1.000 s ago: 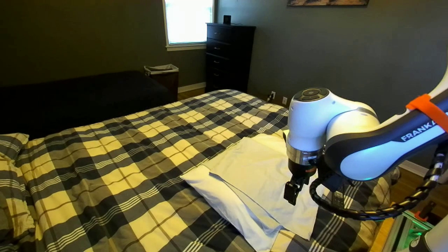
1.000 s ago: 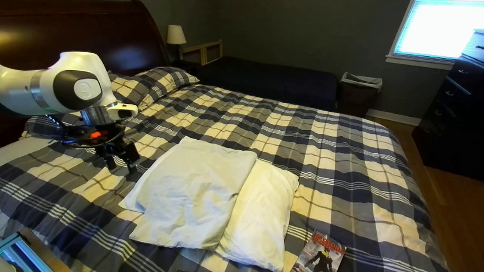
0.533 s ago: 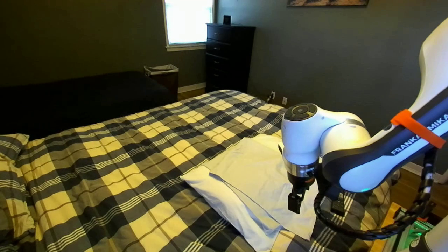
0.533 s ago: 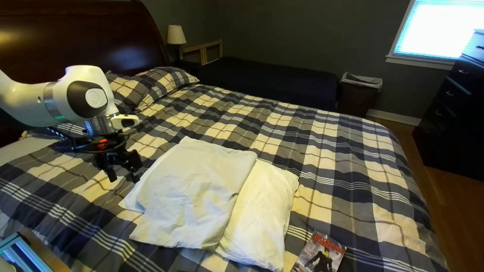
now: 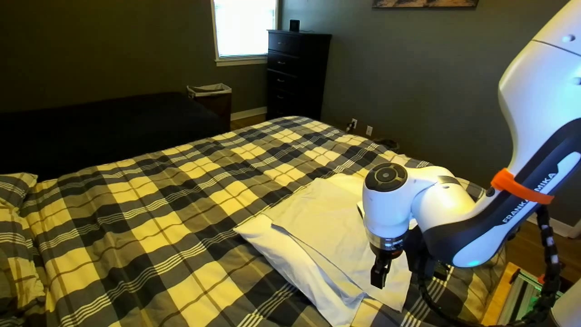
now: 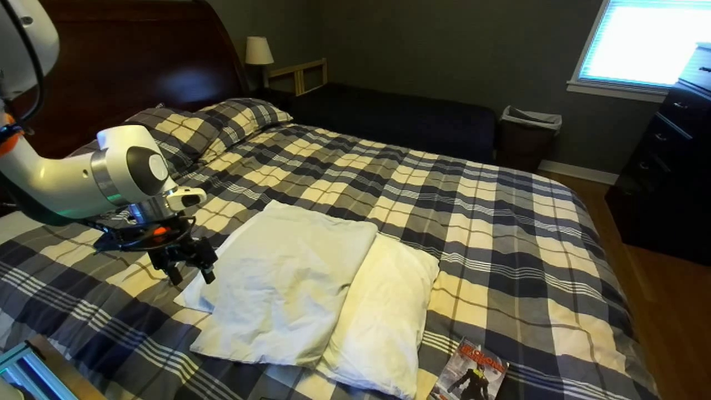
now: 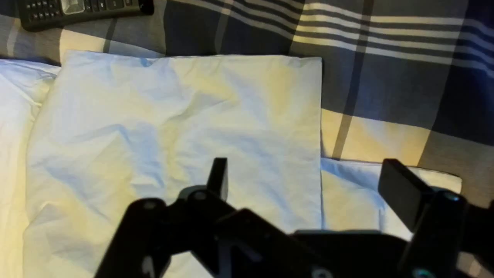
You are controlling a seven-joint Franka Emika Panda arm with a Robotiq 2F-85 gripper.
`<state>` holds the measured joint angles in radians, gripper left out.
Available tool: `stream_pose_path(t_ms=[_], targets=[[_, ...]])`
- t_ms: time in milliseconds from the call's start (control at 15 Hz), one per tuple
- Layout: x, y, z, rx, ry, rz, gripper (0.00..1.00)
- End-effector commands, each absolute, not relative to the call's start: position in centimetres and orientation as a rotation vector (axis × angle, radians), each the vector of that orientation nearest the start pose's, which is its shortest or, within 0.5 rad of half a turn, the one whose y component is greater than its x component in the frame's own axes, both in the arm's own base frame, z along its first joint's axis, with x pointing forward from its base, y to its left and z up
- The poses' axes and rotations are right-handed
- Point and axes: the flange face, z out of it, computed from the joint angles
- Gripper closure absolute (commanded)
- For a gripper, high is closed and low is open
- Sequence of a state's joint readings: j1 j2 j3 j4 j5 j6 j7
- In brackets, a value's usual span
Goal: Partially unfold the sheet
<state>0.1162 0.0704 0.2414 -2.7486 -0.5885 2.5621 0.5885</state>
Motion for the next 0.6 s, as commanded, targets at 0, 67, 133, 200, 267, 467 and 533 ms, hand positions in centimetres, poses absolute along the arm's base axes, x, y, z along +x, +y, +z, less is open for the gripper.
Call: stream_pose_path(t_ms=[0,67,133,200,267,467,533], targets=[[33.4,13.9,15.6,-3.435,-0.387,0.103,0.0],[33.2,14.0,14.9,-3.432,-0.35,0.093,0.0],[33.2,14.1,14.5,-3.442,-0.318,0.082,0.0],[33.1,14.1,13.8,-3.439,-0.294,0.08,0.0],[33.1,13.9,13.2,-3.45,-0.274,0.084,0.0],[33.6,13.2,11.5,-3.498,-0.233,0.088,0.0],[33.7,13.2,11.0,-3.503,-0.22,0.085,0.0]])
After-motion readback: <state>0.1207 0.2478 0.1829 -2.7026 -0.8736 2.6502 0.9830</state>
